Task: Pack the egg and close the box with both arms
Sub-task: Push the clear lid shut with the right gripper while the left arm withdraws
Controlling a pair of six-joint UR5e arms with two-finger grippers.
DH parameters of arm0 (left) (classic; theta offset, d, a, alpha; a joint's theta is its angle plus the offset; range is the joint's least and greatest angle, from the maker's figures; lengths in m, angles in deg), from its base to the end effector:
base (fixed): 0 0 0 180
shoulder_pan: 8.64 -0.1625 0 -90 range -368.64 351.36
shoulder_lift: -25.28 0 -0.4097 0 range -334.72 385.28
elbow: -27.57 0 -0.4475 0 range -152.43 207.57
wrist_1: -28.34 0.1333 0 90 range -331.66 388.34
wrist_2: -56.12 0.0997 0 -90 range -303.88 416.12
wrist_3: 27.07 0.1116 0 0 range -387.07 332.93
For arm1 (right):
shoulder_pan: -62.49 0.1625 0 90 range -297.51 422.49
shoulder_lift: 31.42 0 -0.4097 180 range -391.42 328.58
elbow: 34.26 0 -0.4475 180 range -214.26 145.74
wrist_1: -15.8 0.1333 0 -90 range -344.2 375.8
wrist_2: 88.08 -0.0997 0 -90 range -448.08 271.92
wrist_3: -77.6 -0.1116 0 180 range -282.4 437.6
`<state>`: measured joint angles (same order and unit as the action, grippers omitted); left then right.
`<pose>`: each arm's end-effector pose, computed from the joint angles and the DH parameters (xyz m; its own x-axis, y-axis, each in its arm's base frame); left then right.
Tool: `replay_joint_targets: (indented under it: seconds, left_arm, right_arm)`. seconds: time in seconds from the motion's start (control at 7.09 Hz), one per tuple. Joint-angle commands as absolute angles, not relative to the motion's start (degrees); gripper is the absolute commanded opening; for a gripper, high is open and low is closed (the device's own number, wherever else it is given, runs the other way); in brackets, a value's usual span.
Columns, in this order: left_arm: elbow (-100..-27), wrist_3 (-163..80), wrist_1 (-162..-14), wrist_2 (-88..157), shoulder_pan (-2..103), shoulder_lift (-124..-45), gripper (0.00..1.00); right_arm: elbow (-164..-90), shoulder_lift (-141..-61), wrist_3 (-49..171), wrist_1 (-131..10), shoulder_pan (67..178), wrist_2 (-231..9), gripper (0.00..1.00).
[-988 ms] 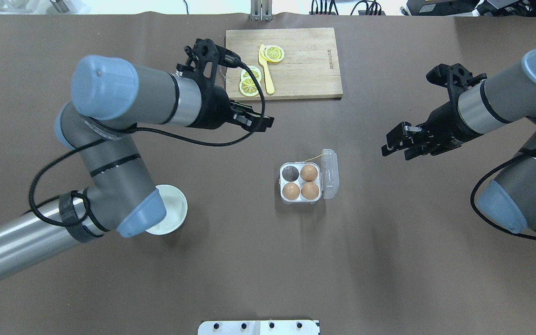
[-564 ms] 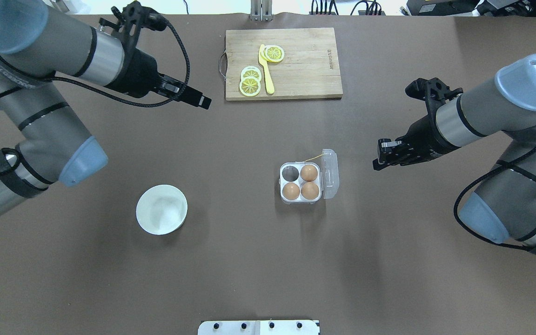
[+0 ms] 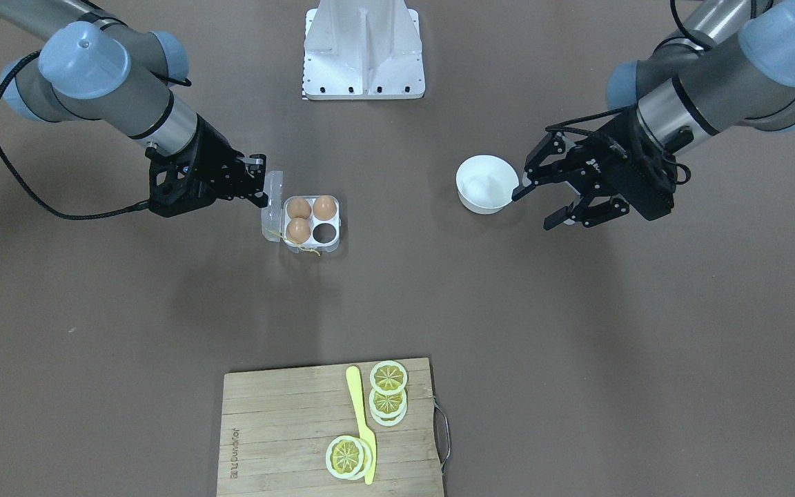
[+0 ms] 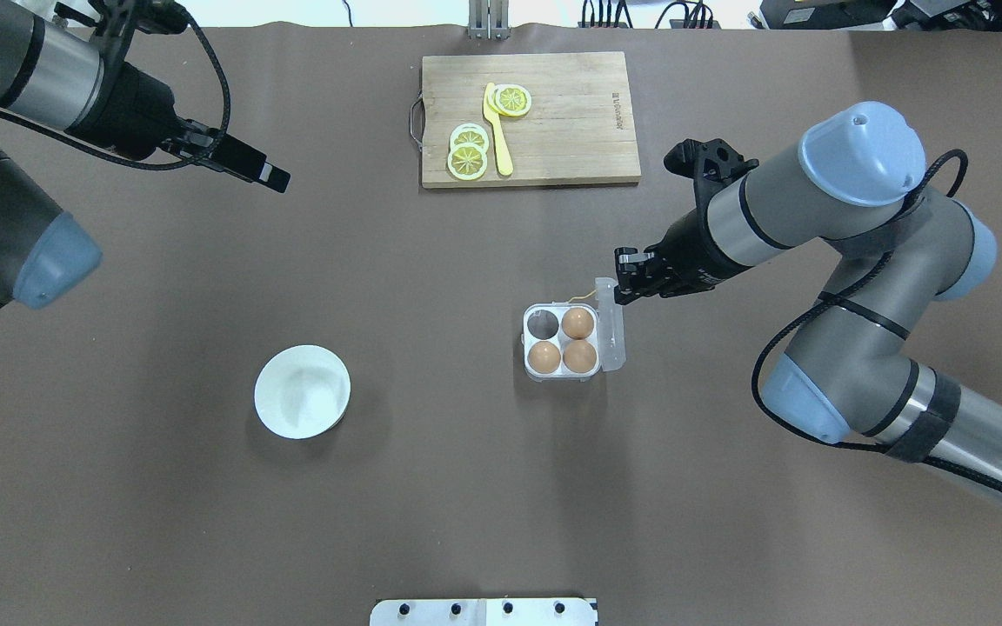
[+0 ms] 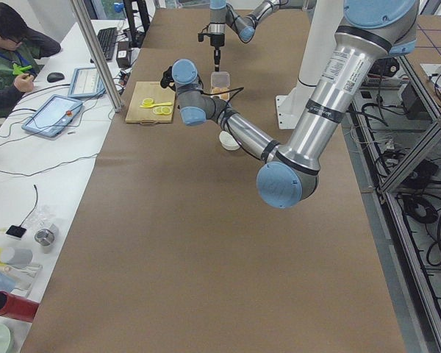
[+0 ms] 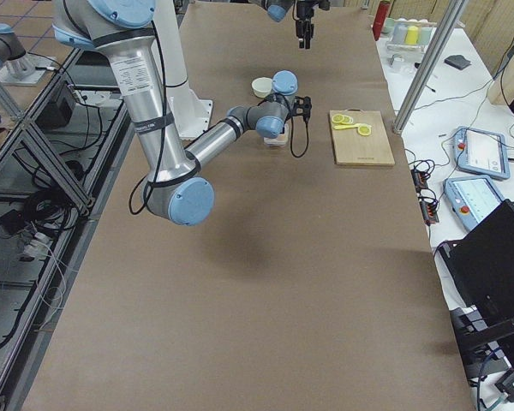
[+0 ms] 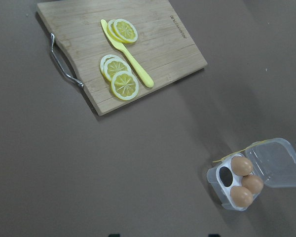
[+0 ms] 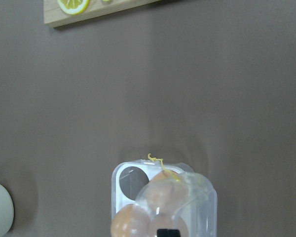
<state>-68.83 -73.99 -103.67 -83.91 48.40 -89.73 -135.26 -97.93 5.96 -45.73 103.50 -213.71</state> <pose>0.3148 -0.5733 0.2255 0.2086 0.4848 -0.8494 -0.0042 0.8689 0.4949 -0.4519 -0.4835 0.2373 0.3703 -0.0173 0.9288 -0.0265 0.9992 0.0292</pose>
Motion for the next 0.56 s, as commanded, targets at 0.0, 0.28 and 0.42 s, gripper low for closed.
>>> replay_joint_targets:
  seconds: [0.0, 0.28, 0.42]
  left_arm:
    - [-68.8, -73.9, -103.7, -84.1, 48.8, -89.4, 0.68]
    - [-68.8, -73.9, -103.7, -84.1, 48.8, -89.4, 0.68]
    - [-68.8, -73.9, -103.1, -84.2, 49.3, -89.4, 0.68]
  right_arm:
    - [-134.2, -95.2, 5.2, -45.7, 101.3, -210.6, 0.00]
    - [-134.3, -93.4, 3.3, -45.7, 100.7, -209.9, 0.00]
    - [-134.5, -92.8, 3.2, -46.2, 101.3, -210.2, 0.00]
